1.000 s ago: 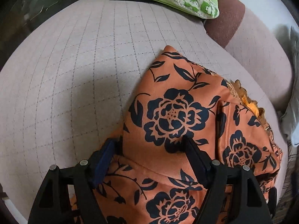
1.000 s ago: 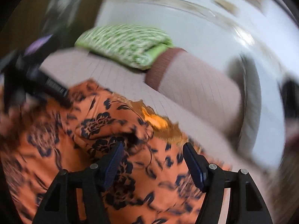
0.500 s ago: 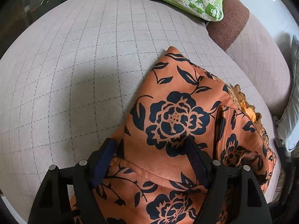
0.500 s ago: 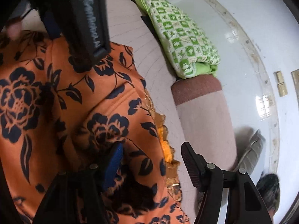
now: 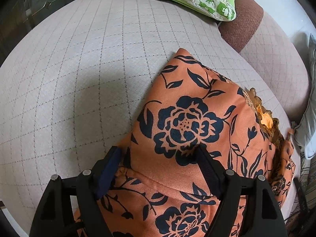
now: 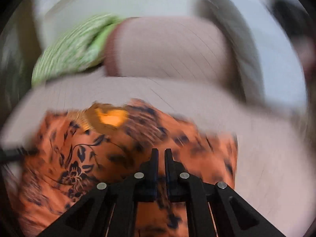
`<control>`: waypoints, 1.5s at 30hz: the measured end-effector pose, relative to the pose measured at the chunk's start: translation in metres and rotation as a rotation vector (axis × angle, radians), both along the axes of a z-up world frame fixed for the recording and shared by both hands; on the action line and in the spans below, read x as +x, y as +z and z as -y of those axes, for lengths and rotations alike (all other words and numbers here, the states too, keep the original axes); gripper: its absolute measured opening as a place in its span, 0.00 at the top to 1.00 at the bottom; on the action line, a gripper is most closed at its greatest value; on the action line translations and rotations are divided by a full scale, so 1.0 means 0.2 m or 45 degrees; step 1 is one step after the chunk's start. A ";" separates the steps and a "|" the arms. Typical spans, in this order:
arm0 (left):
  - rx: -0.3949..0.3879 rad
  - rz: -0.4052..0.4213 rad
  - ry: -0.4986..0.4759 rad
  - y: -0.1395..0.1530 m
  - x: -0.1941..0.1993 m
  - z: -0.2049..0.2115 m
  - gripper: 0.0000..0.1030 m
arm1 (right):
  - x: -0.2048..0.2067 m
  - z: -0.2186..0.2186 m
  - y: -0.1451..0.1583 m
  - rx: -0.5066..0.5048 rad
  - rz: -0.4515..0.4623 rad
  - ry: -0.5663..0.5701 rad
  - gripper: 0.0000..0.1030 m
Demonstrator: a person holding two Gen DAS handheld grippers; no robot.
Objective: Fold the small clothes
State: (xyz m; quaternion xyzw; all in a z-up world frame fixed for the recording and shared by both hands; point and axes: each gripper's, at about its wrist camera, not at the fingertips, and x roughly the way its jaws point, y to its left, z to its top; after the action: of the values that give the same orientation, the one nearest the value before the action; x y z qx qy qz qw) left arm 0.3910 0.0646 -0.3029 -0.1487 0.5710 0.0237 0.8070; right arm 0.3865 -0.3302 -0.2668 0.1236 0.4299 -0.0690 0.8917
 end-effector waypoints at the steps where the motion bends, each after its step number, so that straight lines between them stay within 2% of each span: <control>1: 0.011 0.001 -0.004 0.00 0.00 0.01 0.22 | -0.05 0.07 -0.04 0.099 -0.006 -0.050 0.93; 2: 0.020 0.002 -0.008 0.00 0.00 0.02 0.22 | -0.13 0.17 -0.11 0.245 -0.022 -0.123 0.92; 3: 0.033 0.003 -0.012 0.00 -0.01 0.03 0.22 | -0.19 0.23 -0.16 0.338 -0.041 -0.169 0.92; 5: 0.050 0.004 -0.011 0.01 -0.01 0.06 0.22 | -0.32 0.30 -0.25 0.471 -0.063 -0.243 0.92; 6: 0.056 0.005 -0.008 0.01 -0.01 0.07 0.22 | -0.35 0.32 -0.26 0.492 -0.043 -0.255 0.92; 8: 0.067 0.006 -0.001 0.01 -0.02 0.09 0.22 | -0.32 0.28 -0.19 0.432 -0.012 -0.225 0.90; 10: 0.076 0.006 0.004 0.01 -0.01 0.10 0.21 | -0.26 0.18 -0.09 0.372 0.028 -0.114 0.88; 11: 0.080 0.005 0.004 0.01 -0.01 0.11 0.20 | -0.20 0.10 -0.03 0.327 0.033 -0.037 0.79; 13: 0.087 0.003 0.003 0.01 -0.01 0.13 0.19 | -0.06 -0.06 0.04 0.199 -0.013 0.062 0.52; 14: 0.090 0.001 0.002 0.01 -0.01 0.14 0.19 | 0.04 -0.15 0.08 0.155 -0.031 0.102 0.32; 15: 0.089 -0.001 0.001 0.01 -0.01 0.14 0.19 | 0.08 -0.19 0.09 0.143 -0.024 0.109 0.31; 18: 0.076 -0.005 -0.004 0.01 0.00 0.15 0.18 | 0.28 -0.32 0.09 -0.005 -0.104 0.080 0.31; 20: 0.072 -0.008 -0.012 0.01 0.01 0.15 0.18 | 0.42 -0.37 0.03 -0.095 -0.220 0.058 0.31; 22: 0.066 -0.009 -0.018 0.00 0.02 0.13 0.18 | 0.50 -0.39 -0.02 -0.130 -0.251 0.028 0.31; 23: 0.063 -0.010 -0.021 0.01 0.02 0.13 0.18 | 0.54 -0.40 -0.06 -0.190 -0.296 0.002 0.32; 26: 0.046 -0.011 -0.037 0.01 0.03 0.11 0.18 | 0.61 -0.39 -0.19 -0.271 -0.433 -0.023 0.81; 27: 0.039 -0.011 -0.040 0.01 0.03 0.09 0.18 | 0.60 -0.38 -0.20 -0.263 -0.442 -0.034 0.87; 28: 0.030 -0.010 -0.042 0.01 0.03 0.07 0.18 | 0.57 -0.36 -0.18 -0.245 -0.398 -0.046 0.92; 32: 0.008 -0.009 -0.042 0.00 0.02 0.03 0.18 | 0.33 -0.30 -0.03 -0.312 -0.223 -0.097 0.93; 34: 0.007 -0.009 -0.039 0.00 0.02 0.01 0.18 | 0.19 -0.23 0.01 -0.274 -0.194 -0.136 0.93; 36: 0.011 -0.009 -0.038 0.00 0.01 0.00 0.18 | 0.02 -0.11 0.01 -0.173 -0.177 -0.185 0.93; 39: 0.026 -0.009 -0.034 0.00 -0.01 -0.01 0.18 | -0.20 0.07 -0.08 0.106 -0.138 -0.236 0.91; 41: 0.035 -0.009 -0.033 0.00 -0.02 0.00 0.18 | -0.32 0.14 -0.18 0.240 -0.144 -0.252 0.90; 42: 0.039 -0.010 -0.034 0.00 -0.02 0.00 0.18 | -0.36 0.15 -0.22 0.271 -0.168 -0.254 0.89; 45: 0.076 -0.014 -0.008 0.01 -0.02 -0.01 0.18 | -0.51 0.15 -0.26 0.328 -0.097 -0.245 0.89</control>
State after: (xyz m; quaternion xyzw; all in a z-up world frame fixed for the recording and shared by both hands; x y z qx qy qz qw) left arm 0.3869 0.0662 -0.3017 -0.1227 0.5751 0.0389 0.8079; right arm 0.2839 -0.3608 -0.3187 0.2747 0.4548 -0.1030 0.8409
